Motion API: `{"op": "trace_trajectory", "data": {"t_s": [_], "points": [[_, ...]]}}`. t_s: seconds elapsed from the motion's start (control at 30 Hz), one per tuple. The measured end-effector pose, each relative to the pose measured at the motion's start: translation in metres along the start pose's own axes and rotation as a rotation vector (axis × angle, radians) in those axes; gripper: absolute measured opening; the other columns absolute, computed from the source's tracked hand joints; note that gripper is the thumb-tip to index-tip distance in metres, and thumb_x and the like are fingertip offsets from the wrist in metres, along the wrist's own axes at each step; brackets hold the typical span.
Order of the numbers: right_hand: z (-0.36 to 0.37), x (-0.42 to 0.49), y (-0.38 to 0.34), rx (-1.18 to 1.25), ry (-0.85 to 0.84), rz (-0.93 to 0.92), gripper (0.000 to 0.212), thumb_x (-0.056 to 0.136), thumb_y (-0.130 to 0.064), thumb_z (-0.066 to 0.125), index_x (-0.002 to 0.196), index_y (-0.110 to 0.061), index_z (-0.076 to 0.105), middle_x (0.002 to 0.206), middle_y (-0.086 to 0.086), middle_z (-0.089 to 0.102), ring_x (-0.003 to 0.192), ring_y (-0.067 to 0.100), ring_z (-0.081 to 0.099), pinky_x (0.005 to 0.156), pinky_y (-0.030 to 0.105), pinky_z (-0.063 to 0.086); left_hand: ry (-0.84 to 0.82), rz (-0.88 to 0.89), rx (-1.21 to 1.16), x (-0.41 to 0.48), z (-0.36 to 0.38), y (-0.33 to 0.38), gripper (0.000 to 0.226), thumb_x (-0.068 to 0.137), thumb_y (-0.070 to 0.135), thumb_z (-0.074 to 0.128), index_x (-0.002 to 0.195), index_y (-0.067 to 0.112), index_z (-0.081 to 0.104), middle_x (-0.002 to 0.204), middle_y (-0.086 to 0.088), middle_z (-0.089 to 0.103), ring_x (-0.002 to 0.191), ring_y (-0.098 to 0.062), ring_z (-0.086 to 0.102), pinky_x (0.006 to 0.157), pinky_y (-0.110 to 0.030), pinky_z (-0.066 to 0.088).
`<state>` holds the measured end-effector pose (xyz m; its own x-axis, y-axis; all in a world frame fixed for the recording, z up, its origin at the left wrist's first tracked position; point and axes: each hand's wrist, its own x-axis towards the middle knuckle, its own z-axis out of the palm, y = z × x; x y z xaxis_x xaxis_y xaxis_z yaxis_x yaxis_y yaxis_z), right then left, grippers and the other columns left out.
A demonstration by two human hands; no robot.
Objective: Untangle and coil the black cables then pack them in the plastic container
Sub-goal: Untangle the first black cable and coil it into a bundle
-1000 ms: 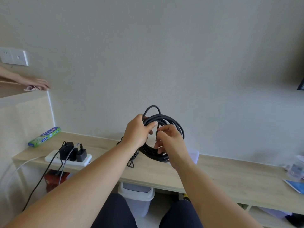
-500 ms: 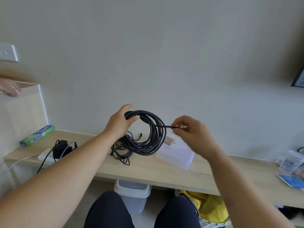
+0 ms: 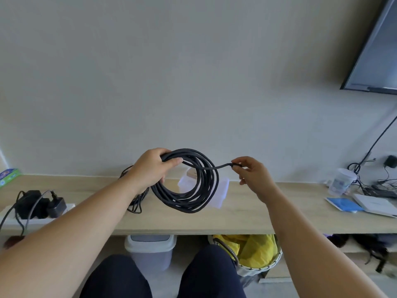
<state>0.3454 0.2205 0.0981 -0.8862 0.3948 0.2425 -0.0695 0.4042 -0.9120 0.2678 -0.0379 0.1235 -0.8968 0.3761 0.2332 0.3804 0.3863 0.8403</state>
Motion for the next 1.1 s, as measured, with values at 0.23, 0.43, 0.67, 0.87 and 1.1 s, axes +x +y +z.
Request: {"op": "trace_trajectory", "data": {"t_s": [0.23,0.43,0.67,0.87,1.1], "points": [[0.008,0.013,0.017,-0.163,0.194,-0.180,0.027,0.087,-0.010,0.062,0.085,-0.036,0.062,0.091,-0.015,0.062,0.067,0.016,0.051,0.066,0.024,0.048,-0.006,-0.129,0.069,0.015,0.025,-0.037,0.031,0.090,0.039,0.060,0.071,0.014,0.057,0.051,0.000,0.052,0.050,-0.020,0.052,0.062,-0.031,0.042],[0.040,0.016,0.076,-0.248,0.048,0.136,0.011,0.092,-0.018,0.058,0.095,-0.027,0.063,0.097,-0.010,0.062,0.080,0.016,0.059,0.081,0.040,0.053,-0.077,-0.219,0.014,0.014,0.053,-0.079,0.024,0.087,0.041,0.062,0.088,0.017,0.065,0.047,0.000,0.051,0.049,-0.020,0.053,0.066,-0.040,0.051],[0.104,0.011,0.093,-0.459,-0.293,0.209,0.048,0.103,-0.029,0.032,0.147,-0.012,0.029,0.158,0.006,0.016,0.146,0.020,0.010,0.115,0.031,0.011,-0.037,-0.412,0.026,0.022,0.062,-0.124,0.024,0.088,0.037,0.064,0.086,0.015,0.055,0.057,-0.004,0.055,0.046,-0.020,0.052,0.061,-0.030,0.041],[0.147,0.016,0.096,-0.125,-0.365,0.365,0.067,0.080,-0.044,0.071,0.133,-0.020,0.039,0.120,-0.005,0.056,0.115,0.016,0.053,0.092,0.028,0.045,-0.104,-0.454,-0.315,0.033,0.054,-0.140,0.013,0.090,0.021,0.064,0.078,0.016,0.059,0.047,0.003,0.039,0.043,-0.016,0.041,0.051,-0.027,0.043],[0.199,0.051,0.120,0.418,-0.413,0.624,0.028,0.084,0.007,0.062,0.107,-0.002,0.051,0.083,0.013,0.063,0.072,0.024,0.067,0.075,0.037,0.058,-0.115,-0.588,-0.517,0.057,0.045,-0.194,0.010,0.088,0.013,0.065,0.082,0.010,0.058,0.055,0.000,0.039,0.043,-0.010,0.038,0.048,-0.026,0.040]]}}
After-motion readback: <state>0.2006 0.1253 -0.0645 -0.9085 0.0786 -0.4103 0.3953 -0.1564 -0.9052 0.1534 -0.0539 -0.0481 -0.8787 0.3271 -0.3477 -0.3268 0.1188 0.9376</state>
